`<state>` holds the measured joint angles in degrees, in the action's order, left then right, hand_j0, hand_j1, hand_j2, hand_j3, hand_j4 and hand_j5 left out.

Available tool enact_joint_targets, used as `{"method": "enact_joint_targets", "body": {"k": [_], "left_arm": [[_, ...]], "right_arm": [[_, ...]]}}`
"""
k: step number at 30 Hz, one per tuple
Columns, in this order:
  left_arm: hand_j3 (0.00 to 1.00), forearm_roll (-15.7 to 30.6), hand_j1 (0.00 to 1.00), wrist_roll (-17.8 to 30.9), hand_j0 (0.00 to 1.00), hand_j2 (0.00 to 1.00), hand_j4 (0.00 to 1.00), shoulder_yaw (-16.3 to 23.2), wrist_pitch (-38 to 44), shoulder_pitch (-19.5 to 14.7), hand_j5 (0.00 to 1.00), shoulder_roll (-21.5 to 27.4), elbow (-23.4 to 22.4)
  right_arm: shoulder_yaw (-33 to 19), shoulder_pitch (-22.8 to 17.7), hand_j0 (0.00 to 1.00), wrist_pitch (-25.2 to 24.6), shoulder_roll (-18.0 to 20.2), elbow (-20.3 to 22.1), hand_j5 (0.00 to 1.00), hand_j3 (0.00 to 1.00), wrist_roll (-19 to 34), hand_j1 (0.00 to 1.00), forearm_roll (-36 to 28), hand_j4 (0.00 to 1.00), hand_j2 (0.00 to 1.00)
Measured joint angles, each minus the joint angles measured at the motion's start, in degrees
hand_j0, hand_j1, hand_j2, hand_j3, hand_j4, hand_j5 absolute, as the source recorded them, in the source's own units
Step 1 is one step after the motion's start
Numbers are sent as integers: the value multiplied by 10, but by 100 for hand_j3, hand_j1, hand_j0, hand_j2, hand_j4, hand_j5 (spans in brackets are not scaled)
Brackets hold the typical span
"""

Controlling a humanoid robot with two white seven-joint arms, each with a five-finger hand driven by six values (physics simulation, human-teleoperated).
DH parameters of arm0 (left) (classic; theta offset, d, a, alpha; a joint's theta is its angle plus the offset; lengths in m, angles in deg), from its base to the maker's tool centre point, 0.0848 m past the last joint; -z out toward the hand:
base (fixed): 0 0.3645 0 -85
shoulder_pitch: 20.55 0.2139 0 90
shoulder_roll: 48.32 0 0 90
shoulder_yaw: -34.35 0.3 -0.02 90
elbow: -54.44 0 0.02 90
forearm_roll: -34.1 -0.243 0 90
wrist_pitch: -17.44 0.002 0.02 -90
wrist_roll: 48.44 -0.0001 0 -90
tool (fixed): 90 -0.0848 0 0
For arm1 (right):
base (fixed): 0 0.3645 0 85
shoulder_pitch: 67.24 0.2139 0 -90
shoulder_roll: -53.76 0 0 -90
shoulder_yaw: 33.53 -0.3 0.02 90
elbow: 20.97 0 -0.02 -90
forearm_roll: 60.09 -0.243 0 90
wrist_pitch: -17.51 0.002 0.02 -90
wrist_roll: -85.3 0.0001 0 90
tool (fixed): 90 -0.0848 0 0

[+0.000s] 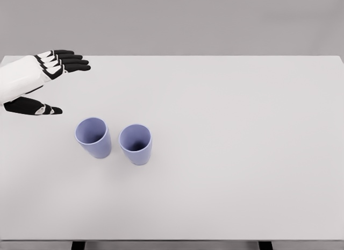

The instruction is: Place the right cup on the left cup with left arm

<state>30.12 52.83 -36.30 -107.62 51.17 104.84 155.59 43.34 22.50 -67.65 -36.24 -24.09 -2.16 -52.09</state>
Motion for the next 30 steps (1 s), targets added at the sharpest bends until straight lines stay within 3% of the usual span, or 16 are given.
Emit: {"method": "enact_joint_targets", "body": {"k": [6, 13, 18, 20, 24, 27, 28, 29, 30], "left_arm": [[100, -5, 100, 0, 100, 100, 100, 0, 0, -5, 100, 2, 0], [100, -74, 100, -1, 100, 100, 100, 3, 0, -39, 100, -10, -1], [100, -137, 100, 4, 100, 100, 100, 33, 0, -118, 100, -41, -6], [100, -150, 100, 40, 100, 100, 100, 40, 0, -148, 100, -50, -7], [100, -99, 100, 170, 100, 100, 100, 48, 0, -165, 100, -58, -6], [100, -48, 100, 213, 100, 100, 100, 54, -1, -208, 100, -63, -5], [100, -23, 100, 220, 100, 100, 100, 61, -1, -227, 100, -69, -4], [100, 3, 100, 225, 100, 100, 100, 76, -2, -275, 100, -76, -3], [100, 34, 100, 228, 100, 100, 100, 96, 0, -300, 100, -82, -1]], "right_arm": [[2, 0, 100, 0, 0, 0, 100, 100, 0, 100, 0, 100, 100], [2, 0, 100, 0, 0, 0, 100, 100, 0, 100, 0, 100, 100], [2, 0, 100, 0, 0, 0, 100, 100, 0, 100, 0, 100, 100], [2, 0, 100, 0, 0, 0, 100, 100, 0, 100, 0, 100, 100], [2, 0, 100, 0, 0, 0, 100, 100, 0, 100, 0, 100, 100], [2, 0, 100, 0, 0, 0, 100, 100, 0, 100, 0, 100, 100], [2, 0, 100, 0, 0, 0, 100, 100, 0, 100, 0, 100, 100], [2, 0, 100, 0, 0, 0, 100, 100, 0, 100, 0, 100, 100], [2, 0, 100, 0, 0, 0, 100, 100, 0, 100, 0, 100, 100]]}}
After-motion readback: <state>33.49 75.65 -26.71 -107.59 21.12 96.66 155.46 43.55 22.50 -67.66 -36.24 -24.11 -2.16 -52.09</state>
